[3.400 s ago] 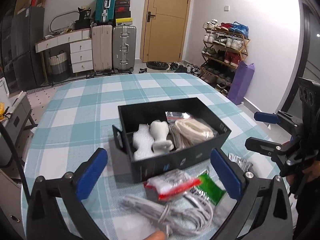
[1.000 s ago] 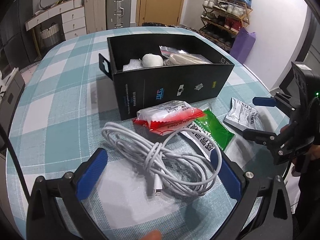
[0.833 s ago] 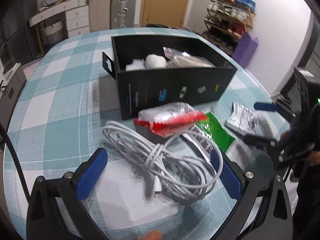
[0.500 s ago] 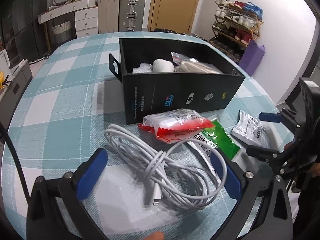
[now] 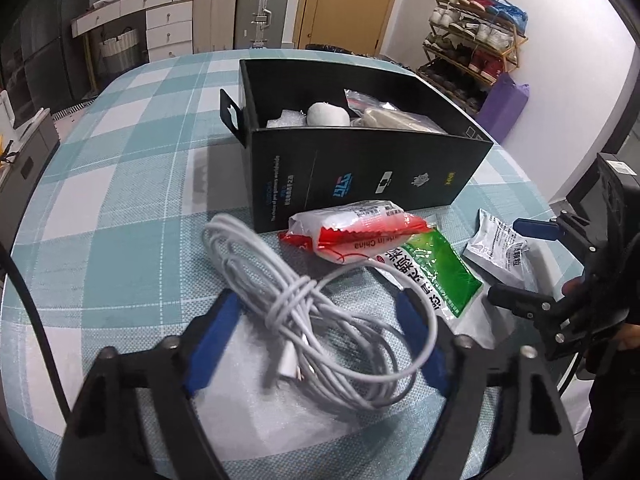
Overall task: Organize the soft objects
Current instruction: 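Grasp the white cable coil with the left gripper while the right grasps the white pouch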
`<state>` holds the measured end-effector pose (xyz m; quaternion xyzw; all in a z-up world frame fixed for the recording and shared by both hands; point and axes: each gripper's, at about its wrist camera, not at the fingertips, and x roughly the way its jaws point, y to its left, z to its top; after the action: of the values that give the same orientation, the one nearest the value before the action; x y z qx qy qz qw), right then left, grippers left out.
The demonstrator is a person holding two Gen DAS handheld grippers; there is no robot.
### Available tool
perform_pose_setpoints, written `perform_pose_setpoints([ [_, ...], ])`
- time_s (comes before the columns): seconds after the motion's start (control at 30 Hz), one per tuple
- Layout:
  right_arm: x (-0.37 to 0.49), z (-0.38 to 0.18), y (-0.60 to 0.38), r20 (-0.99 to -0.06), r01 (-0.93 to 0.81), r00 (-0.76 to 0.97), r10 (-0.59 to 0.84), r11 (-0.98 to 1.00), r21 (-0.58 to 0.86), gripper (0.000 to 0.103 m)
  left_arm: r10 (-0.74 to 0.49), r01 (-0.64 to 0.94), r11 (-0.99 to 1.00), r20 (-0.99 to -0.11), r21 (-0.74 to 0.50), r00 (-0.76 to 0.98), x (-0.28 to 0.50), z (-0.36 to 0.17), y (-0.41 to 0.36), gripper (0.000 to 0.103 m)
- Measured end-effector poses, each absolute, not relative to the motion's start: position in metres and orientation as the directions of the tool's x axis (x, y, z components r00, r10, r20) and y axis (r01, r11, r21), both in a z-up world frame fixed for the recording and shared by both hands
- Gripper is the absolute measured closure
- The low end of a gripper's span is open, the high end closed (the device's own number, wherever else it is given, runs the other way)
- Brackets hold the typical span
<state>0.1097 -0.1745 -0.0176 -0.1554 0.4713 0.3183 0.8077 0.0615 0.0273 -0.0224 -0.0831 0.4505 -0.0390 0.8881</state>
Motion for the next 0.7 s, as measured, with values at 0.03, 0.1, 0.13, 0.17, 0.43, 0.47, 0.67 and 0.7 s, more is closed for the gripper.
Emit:
perform_pose_setpoints([
  [0.03, 0.11, -0.018, -0.175, -0.86, -0.661, 0.352, 0.369, 0.749, 0.05, 0.001, -0.147, -0.002, 0.983, -0.792, -0.183, 0.592, 0.061, -0.022, 0.027, 0.031],
  [0.1, 0.109, -0.017, -0.175, -0.857, -0.663, 0.354, 0.374, 0.746, 0.052, 0.001, -0.142, 0.003, 0.985, -0.791, -0.175, 0.595, 0.06, -0.021, 0.027, 0.045],
  [0.13, 0.109, -0.016, -0.175, -0.856, -0.664, 0.354, 0.377, 0.745, 0.054, 0.001, -0.135, 0.001, 0.986, -0.792, -0.167, 0.595, 0.06, -0.021, 0.027, 0.047],
  [0.17, 0.109, -0.016, -0.175, -0.855, -0.665, 0.354, 0.38, 0.745, 0.055, 0.001, -0.135, 0.001, 0.986, -0.791, -0.168, 0.597, 0.06, -0.021, 0.027, 0.049],
  [0.43, 0.111, -0.015, -0.176, -0.849, -0.664, 0.355, 0.392, 0.745, 0.067, 0.011, -0.133, -0.026, 0.982, -0.785, -0.186, 0.605, 0.061, -0.019, 0.038, 0.063],
  [0.47, 0.112, -0.016, -0.175, -0.849, -0.663, 0.354, 0.391, 0.745, 0.066, 0.014, -0.132, -0.029, 0.982, -0.785, -0.188, 0.606, 0.061, -0.019, 0.039, 0.065],
  [0.67, 0.113, -0.014, -0.176, -0.844, -0.67, 0.365, 0.392, 0.741, 0.054, 0.031, -0.126, -0.044, 0.98, -0.781, -0.193, 0.611, 0.061, -0.019, 0.043, 0.068],
  [0.7, 0.113, -0.014, -0.176, -0.843, -0.674, 0.365, 0.396, 0.736, 0.054, 0.035, -0.125, -0.045, 0.98, -0.78, -0.193, 0.613, 0.061, -0.019, 0.043, 0.068],
])
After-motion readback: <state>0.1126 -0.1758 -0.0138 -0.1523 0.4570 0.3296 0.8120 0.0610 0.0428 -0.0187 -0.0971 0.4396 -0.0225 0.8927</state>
